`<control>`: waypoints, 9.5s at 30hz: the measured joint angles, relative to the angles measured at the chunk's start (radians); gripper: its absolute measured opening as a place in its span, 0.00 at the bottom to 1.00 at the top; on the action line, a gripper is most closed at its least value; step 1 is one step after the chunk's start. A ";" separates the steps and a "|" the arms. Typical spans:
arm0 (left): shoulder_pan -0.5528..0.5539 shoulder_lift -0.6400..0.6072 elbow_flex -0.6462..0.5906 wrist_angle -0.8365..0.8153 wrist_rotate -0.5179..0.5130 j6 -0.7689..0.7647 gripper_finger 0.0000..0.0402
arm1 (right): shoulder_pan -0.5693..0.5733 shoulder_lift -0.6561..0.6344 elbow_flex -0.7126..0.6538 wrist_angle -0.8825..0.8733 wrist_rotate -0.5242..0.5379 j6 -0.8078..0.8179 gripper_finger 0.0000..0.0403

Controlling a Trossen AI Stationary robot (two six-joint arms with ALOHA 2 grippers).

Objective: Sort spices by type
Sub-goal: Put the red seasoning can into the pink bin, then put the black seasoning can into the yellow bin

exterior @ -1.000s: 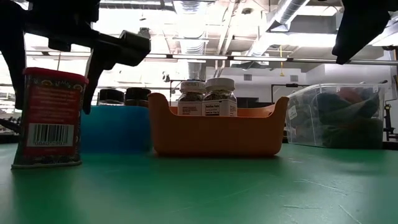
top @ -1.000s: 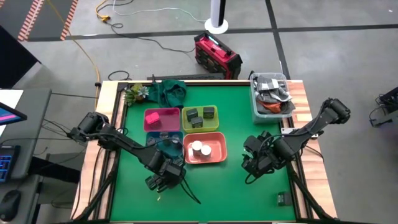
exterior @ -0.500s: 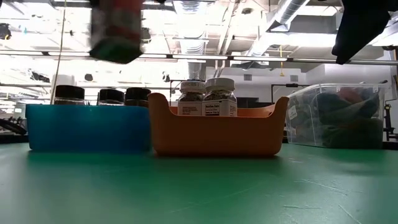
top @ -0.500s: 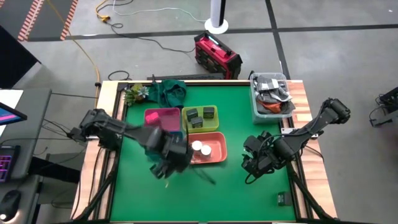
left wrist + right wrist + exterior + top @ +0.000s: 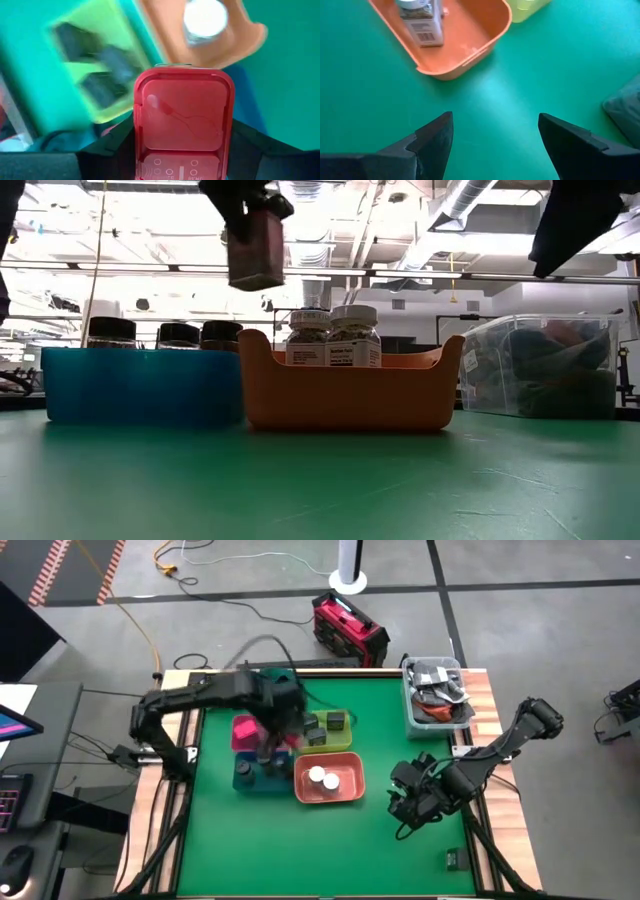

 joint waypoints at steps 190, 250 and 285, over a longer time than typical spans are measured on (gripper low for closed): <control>-0.189 -0.575 -0.783 1.030 -0.174 -0.304 0.73 | 0.326 0.259 0.055 -0.170 -0.821 0.848 0.83; -0.190 -0.859 -0.782 0.830 -0.346 -0.558 0.73 | -0.689 0.328 0.405 -0.146 -0.268 -0.915 0.40; -0.190 -0.930 -0.781 0.712 -0.335 -0.750 0.73 | -0.777 0.702 0.757 -0.033 -0.431 -1.362 0.44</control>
